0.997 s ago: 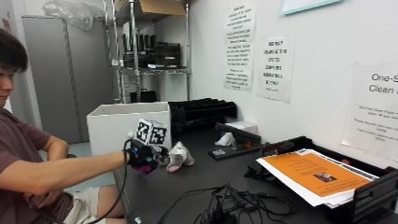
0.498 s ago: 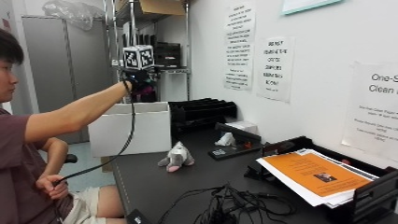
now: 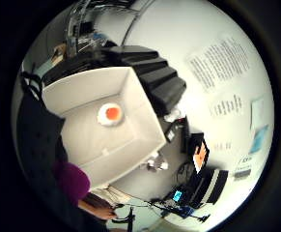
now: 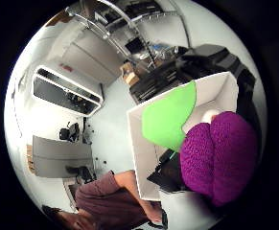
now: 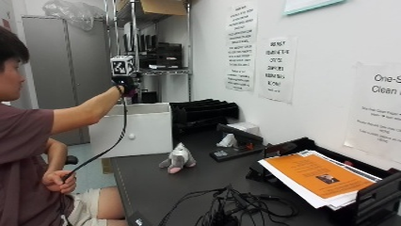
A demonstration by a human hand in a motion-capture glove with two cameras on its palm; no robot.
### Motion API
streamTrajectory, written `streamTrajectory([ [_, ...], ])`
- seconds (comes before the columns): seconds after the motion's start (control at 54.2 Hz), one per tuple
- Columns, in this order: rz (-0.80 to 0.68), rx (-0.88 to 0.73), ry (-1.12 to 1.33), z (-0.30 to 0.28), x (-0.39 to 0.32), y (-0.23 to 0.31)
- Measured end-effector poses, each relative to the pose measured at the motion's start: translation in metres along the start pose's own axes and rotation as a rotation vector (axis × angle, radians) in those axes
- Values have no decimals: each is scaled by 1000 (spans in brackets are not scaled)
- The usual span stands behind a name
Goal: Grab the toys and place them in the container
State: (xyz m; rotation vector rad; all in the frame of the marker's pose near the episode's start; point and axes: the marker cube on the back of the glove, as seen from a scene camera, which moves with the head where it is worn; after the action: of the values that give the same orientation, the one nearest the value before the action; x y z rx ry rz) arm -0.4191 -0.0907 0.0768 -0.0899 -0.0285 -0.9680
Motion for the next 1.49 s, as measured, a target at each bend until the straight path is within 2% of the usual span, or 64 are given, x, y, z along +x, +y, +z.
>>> streamTrajectory([
  [0.092,-33,-54,-14,25,-5,-6],
  [0.203,4,-358,-102,81,-5,-7],
  [0.258,34,-415,-113,90,-1,-3],
  [0.351,30,-311,-122,81,9,0],
  [0.424,55,-290,-114,62,23,11],
  [0.554,235,-250,-63,18,61,40],
  [0.646,349,-307,33,-6,92,52],
  [0.794,529,-281,94,-39,157,127],
  [0.904,655,-272,124,-36,202,181],
  [1.107,802,-296,50,36,249,226],
  [1.292,907,-411,-16,143,266,248],
  [1.495,956,-550,65,224,269,267],
])
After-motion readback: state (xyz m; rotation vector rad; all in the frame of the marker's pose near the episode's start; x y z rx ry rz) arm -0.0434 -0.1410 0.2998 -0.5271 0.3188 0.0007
